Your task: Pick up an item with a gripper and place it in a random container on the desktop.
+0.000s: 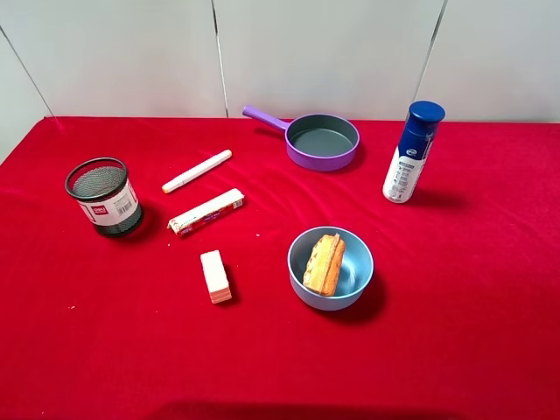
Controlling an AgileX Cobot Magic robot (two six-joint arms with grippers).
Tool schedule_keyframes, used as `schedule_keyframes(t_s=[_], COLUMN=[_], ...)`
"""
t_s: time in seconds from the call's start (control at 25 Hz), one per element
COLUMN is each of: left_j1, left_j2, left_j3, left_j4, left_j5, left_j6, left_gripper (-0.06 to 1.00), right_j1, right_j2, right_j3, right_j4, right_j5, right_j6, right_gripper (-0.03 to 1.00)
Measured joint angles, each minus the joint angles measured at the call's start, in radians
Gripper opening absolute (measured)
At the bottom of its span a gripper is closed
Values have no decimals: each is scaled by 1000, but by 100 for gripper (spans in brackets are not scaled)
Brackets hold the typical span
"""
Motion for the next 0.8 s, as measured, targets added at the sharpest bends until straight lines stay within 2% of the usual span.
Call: schedule_keyframes(t_s=[0.24,0.4,0.64,0.8], left_j1=[0,0,0,0], left_j2=[0,0,0,0], left_j3=[0,0,0,0], left_j4=[0,0,0,0], left_j5=[0,0,0,0], left_j6=[0,0,0,0], left_gripper=[85,85,85,85], right_j1=[-246,-373,-489,-509], right_j2=[-219,-318,-437,-517], right_j3=[67,98,172,234], right_j4=[-1,-1,-1,-1], right_j5=[-44,-68,-105,-132], right_j6=[-65,-90,-98,-104], right_gripper=[69,69,69,69])
